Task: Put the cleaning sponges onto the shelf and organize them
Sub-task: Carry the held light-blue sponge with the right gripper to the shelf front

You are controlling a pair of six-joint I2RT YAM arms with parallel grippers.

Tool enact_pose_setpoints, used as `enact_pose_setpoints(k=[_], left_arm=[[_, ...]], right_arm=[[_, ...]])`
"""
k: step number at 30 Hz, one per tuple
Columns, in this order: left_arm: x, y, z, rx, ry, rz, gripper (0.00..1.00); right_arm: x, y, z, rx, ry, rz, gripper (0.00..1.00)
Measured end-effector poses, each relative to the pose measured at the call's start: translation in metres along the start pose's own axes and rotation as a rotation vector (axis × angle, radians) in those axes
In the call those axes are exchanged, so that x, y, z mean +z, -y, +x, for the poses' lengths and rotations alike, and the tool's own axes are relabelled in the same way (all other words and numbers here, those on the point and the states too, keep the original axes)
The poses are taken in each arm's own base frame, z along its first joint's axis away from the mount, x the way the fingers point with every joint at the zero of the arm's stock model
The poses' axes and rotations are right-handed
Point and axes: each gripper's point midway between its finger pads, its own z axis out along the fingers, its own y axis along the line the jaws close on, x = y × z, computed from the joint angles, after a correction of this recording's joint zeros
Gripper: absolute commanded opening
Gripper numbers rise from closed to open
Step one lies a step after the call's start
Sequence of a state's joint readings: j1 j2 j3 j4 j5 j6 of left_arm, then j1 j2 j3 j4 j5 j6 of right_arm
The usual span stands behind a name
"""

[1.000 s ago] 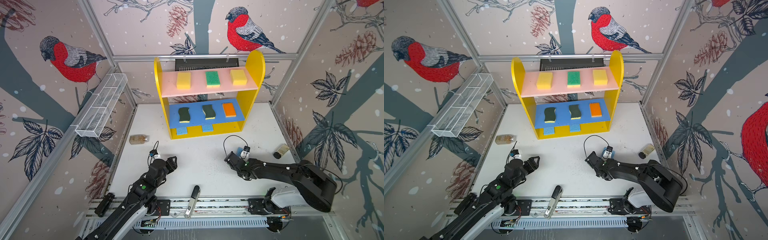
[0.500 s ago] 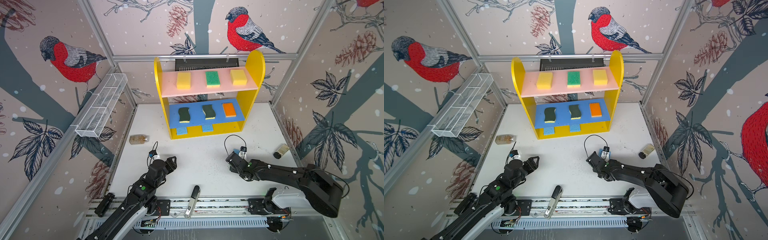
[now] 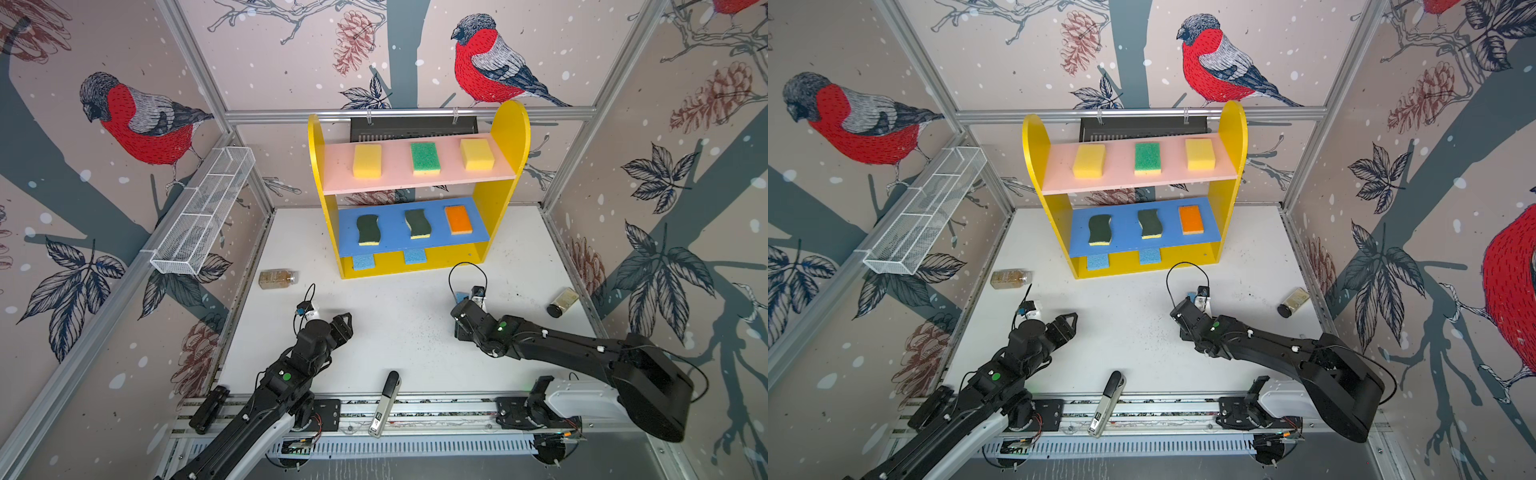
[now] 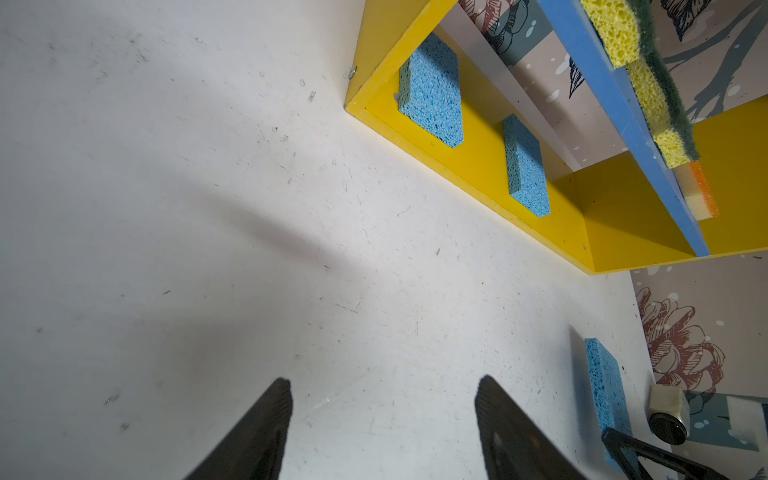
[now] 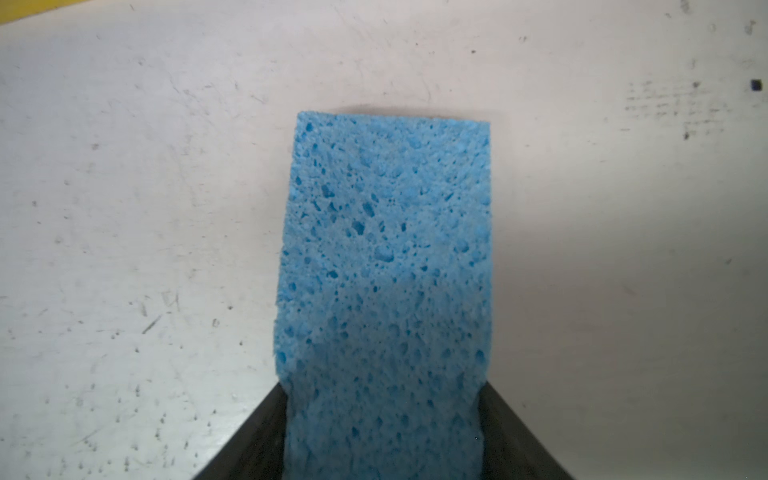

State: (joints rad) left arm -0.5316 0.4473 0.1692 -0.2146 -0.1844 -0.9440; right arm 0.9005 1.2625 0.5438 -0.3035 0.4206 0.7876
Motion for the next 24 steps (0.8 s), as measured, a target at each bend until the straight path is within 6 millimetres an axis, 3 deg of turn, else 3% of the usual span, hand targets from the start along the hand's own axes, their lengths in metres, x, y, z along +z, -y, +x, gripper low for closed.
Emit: enact_pose_setpoints(k=[11,24], left_arm=[[0.002,-0.006,0.004,0.003,-0.009,-0.019,0.71],[0.004,-0.006,-0.002,0.010,0.026,-0.022,0.71]], right_arm=[[0.000,-0.006,-0.021,-0.061,0.068,0.002,0.67],[0.006,-0.015,-0.068,-0.127,0.203,-0.058,0.66]])
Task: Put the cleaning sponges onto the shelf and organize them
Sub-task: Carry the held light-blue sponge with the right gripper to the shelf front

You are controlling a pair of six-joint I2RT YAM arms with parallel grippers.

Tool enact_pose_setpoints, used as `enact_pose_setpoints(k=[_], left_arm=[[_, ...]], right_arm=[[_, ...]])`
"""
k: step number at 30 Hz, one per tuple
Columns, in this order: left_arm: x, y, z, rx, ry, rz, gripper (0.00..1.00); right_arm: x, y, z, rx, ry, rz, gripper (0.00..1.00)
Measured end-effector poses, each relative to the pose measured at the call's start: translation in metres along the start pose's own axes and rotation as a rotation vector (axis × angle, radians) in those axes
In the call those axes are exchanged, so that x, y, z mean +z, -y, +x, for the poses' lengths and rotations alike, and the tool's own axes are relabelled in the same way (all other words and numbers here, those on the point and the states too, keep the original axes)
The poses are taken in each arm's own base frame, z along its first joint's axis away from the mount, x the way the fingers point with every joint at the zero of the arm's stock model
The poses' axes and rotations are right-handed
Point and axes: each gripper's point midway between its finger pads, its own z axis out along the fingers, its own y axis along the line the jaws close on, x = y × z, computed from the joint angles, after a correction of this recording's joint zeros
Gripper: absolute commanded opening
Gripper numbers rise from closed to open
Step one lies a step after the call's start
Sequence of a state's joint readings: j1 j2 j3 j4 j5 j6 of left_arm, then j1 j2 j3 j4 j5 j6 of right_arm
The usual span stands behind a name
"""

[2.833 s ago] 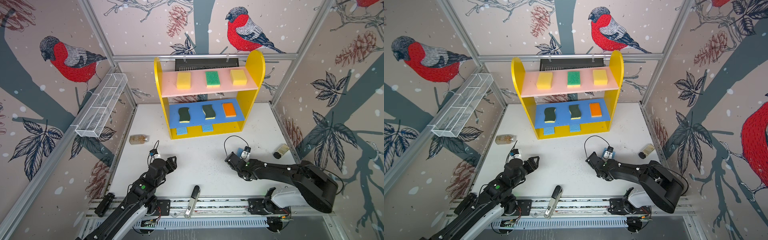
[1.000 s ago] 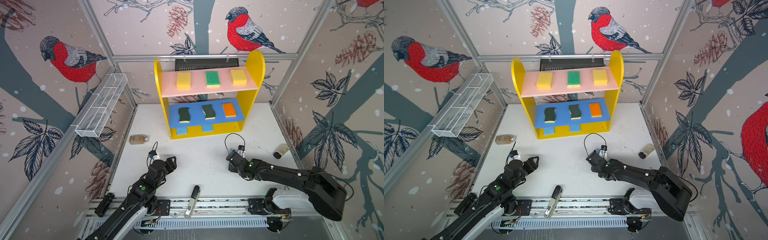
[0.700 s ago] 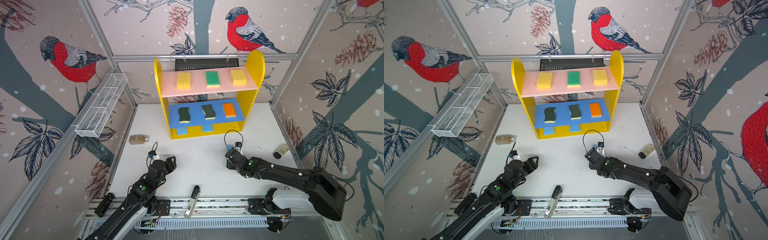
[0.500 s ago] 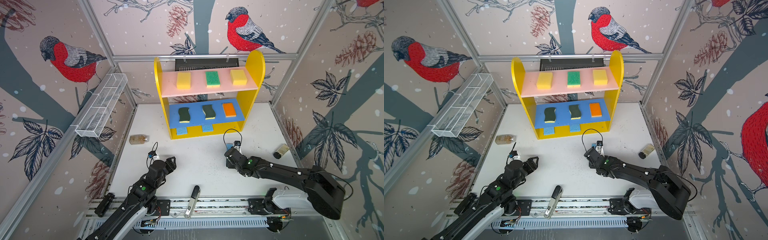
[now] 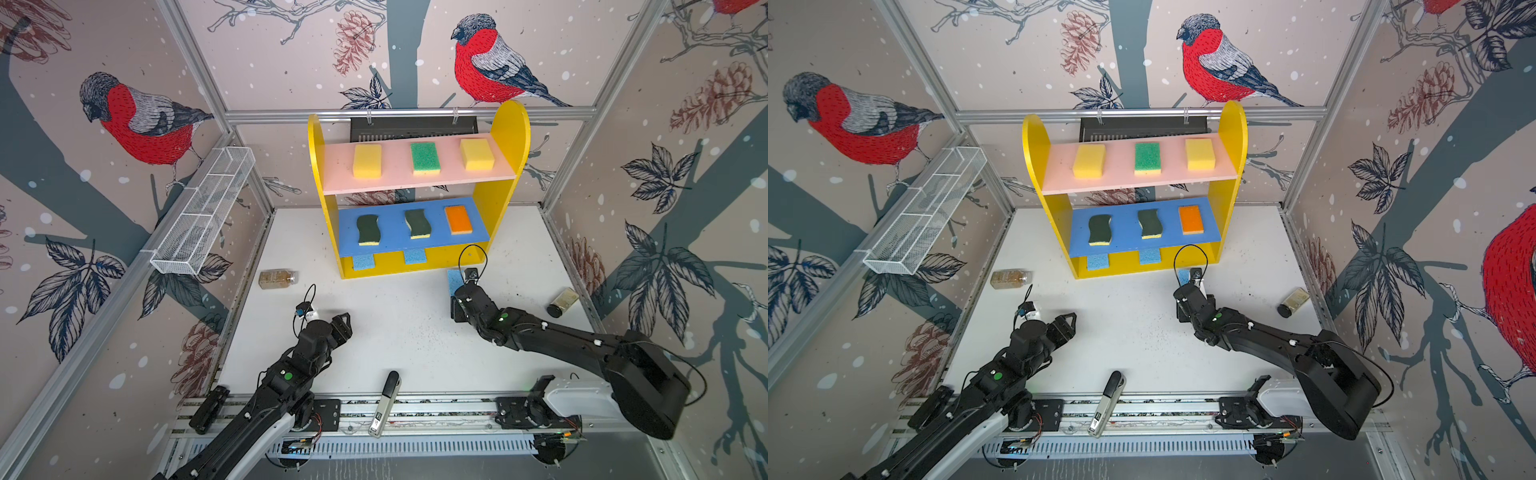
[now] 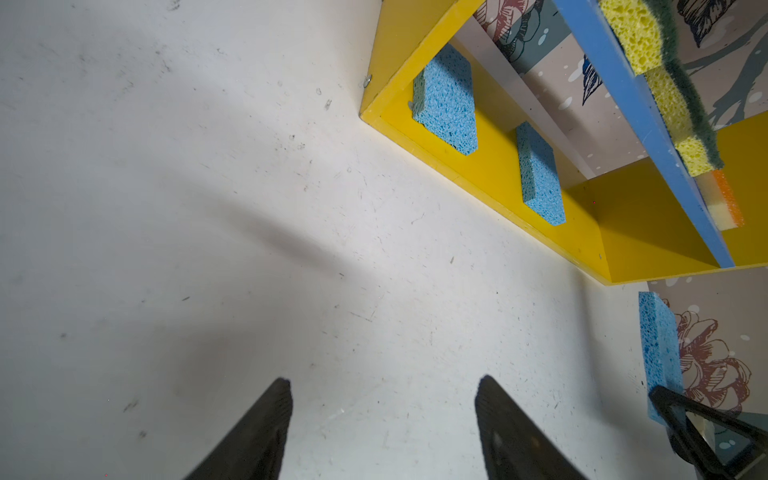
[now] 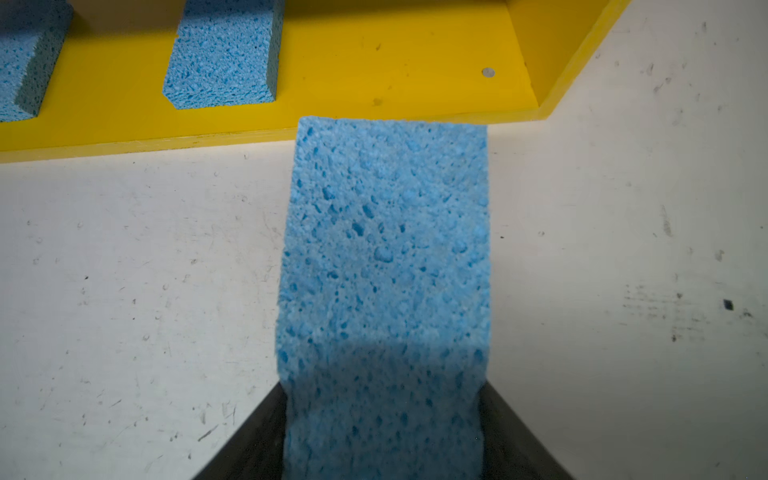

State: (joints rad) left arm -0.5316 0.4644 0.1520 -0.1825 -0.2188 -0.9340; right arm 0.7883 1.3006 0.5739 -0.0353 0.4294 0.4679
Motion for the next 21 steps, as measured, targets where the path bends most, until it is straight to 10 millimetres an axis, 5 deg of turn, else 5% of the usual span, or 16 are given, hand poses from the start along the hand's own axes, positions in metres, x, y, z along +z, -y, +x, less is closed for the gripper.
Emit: enact_pose_setpoints(k=[21], left_arm=[[-0.009,0.058,-0.032,0.214,0.140,0.234,0.71]], right_arm=[[0.057,-0.005,-0.029,-0.032,-0.004,-0.007,0.66]])
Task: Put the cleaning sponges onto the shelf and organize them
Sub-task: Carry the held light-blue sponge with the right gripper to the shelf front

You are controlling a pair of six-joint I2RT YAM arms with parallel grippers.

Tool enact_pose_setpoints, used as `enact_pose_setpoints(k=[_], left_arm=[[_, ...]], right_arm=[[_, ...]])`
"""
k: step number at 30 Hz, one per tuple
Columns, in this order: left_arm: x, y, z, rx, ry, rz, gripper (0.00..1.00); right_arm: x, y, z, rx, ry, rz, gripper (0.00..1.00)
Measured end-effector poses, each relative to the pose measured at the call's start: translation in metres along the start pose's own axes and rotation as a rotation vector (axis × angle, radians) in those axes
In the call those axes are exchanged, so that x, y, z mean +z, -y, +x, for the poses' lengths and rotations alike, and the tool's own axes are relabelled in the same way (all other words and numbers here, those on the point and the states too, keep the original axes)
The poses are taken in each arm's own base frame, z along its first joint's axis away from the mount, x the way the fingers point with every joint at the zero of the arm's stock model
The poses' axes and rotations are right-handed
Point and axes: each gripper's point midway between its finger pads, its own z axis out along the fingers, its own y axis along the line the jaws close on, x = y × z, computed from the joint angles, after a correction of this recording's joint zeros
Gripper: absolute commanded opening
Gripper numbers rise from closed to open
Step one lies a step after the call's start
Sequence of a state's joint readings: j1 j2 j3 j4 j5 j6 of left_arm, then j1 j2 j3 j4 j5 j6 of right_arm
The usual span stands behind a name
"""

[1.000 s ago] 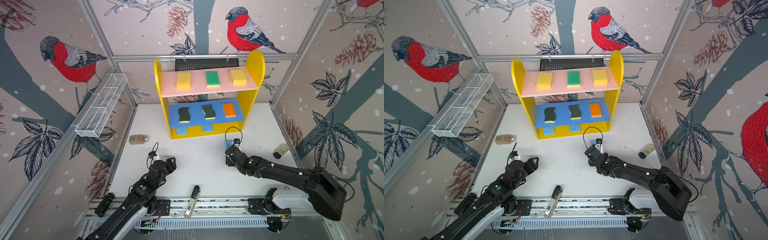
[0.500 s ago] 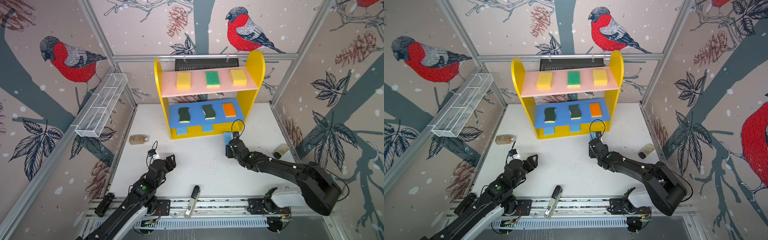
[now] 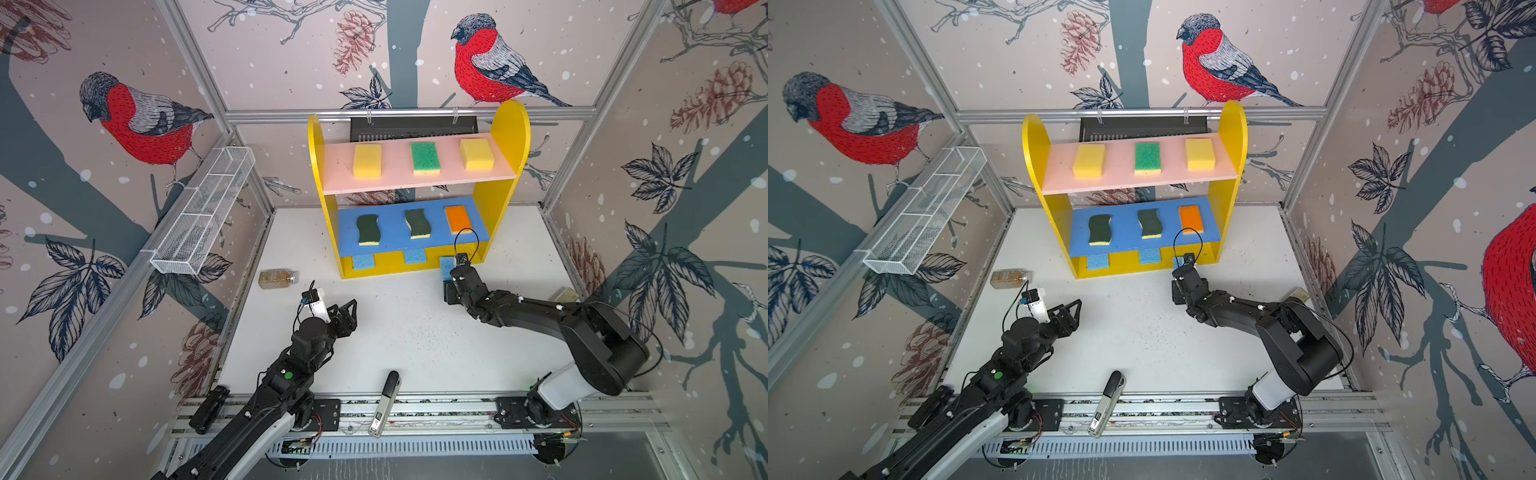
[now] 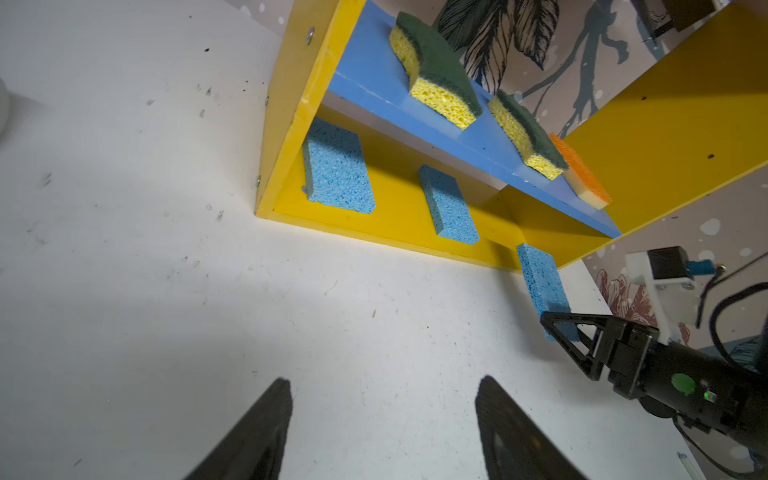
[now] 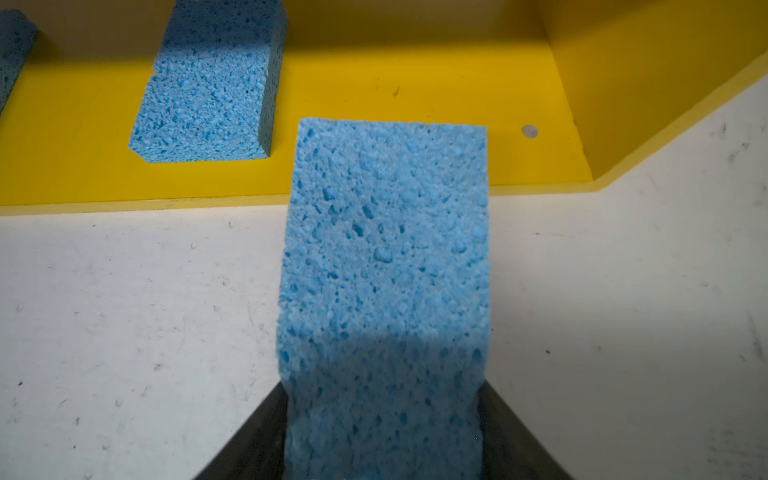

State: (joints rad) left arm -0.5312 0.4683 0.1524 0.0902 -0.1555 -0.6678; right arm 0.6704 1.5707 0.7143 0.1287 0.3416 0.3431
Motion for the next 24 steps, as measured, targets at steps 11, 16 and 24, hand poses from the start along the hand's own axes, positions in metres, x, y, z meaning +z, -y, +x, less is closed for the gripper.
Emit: enact_pose_setpoints(k=[11,16,24], left_arm=[[0.005,0.022,0.011,0.085,-0.020,0.149,0.72],[0.009,0.028,0.017,0.100,-0.042,0.192,0.72],[0.010,0.033,0.015,0.120,-0.030,0.214,0.72]], right_arm=[[0.019,0.012,-0.012,0.038,0.012,0.032,0.66],[0.028,0.013,-0.020,0.046,0.018,0.039,0.66],[0.039,0.018,-0.026,0.046,0.032,0.052,0.66]])
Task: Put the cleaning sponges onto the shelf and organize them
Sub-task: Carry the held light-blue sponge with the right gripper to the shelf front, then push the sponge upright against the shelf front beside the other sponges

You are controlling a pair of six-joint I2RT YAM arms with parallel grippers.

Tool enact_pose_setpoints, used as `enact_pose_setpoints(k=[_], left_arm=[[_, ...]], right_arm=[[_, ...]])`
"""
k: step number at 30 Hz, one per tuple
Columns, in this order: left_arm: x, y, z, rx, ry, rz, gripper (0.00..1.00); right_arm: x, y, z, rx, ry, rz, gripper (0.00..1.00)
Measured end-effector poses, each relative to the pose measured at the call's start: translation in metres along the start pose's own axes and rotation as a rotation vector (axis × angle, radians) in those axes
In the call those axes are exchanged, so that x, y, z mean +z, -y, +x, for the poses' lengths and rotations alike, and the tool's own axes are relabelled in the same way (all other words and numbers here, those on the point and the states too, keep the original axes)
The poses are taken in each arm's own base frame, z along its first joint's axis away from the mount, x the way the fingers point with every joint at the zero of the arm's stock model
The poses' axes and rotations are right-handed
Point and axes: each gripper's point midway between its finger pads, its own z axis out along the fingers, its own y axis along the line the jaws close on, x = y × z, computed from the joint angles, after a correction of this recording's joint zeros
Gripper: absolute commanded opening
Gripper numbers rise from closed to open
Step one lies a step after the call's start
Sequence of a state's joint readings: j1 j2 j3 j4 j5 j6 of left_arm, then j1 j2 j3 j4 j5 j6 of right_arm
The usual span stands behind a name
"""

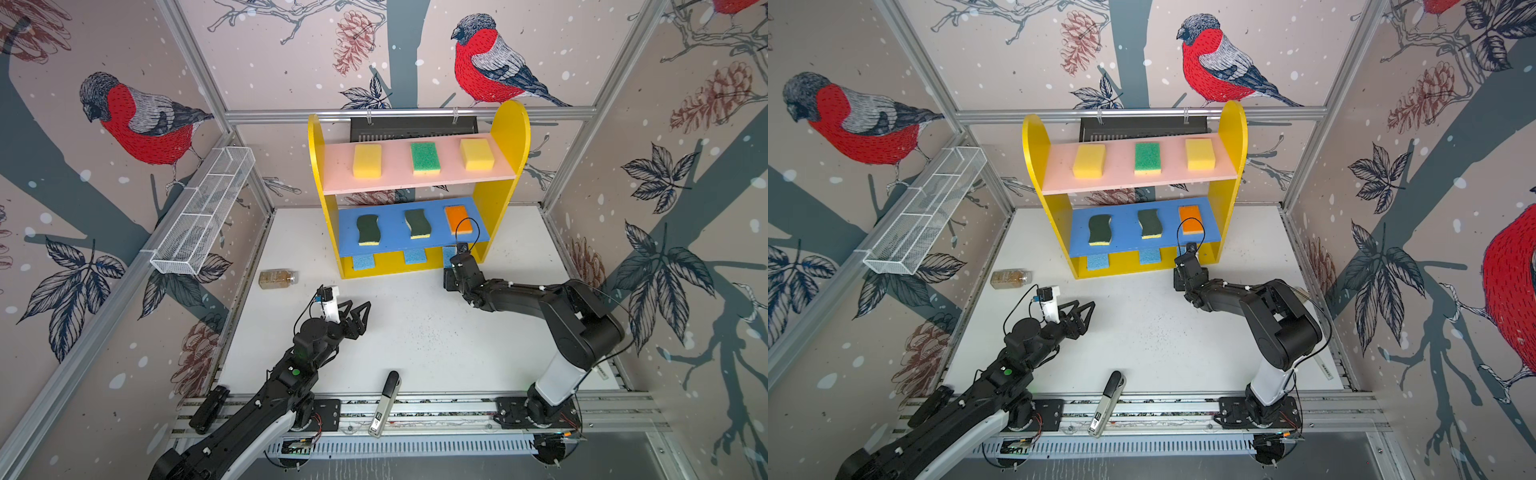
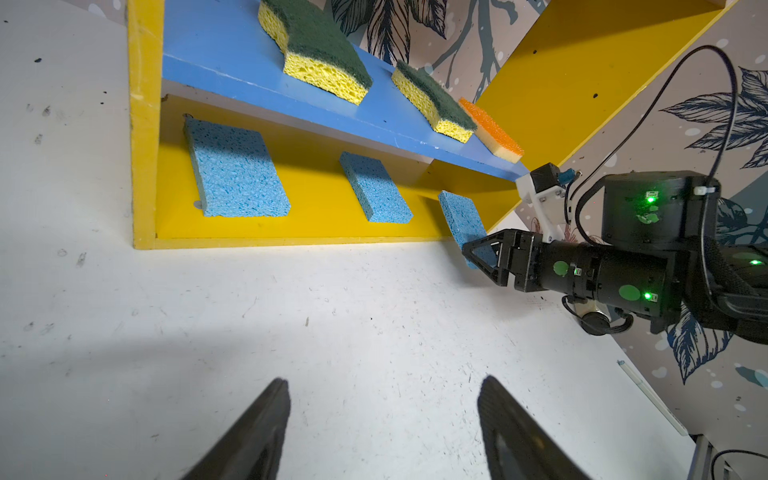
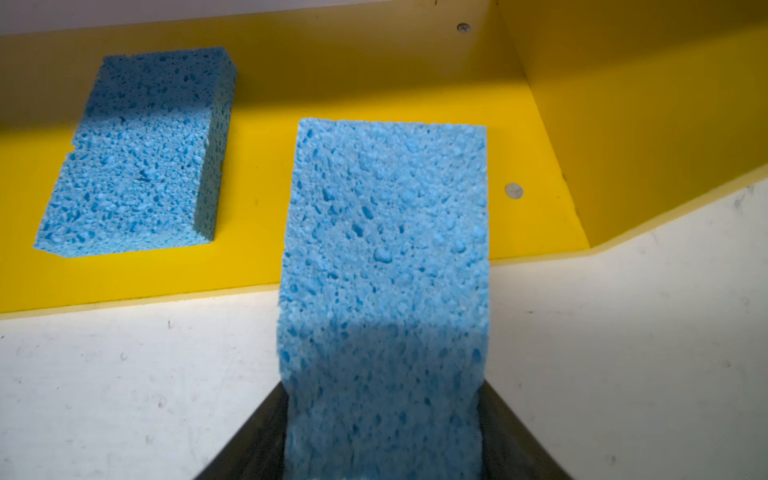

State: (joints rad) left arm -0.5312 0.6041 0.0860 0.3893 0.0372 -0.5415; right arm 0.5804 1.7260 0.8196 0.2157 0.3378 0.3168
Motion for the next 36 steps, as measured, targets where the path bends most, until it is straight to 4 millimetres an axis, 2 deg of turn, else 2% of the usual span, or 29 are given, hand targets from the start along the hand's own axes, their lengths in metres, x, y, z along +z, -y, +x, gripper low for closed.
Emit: enact_pose_setpoints(k=[9,21,36], left_arm=[[0.004,-0.001,0.005,0.018,-0.015,0.004,0.72],[0.014,-0.004,0.011,0.023,-0.043,-0.009,0.72],[0.018,-0.005,0.012,0.023,-0.047,-0.011,0.72]], right_arm=[[0.001,0.002,-0.013,0.002,0.067,-0.007,0.66],[0.011,0.019,-0.025,0.017,0.117,0.021,0.66],[0.024,0.013,-0.033,0.009,0.144,-0.004,0.66]])
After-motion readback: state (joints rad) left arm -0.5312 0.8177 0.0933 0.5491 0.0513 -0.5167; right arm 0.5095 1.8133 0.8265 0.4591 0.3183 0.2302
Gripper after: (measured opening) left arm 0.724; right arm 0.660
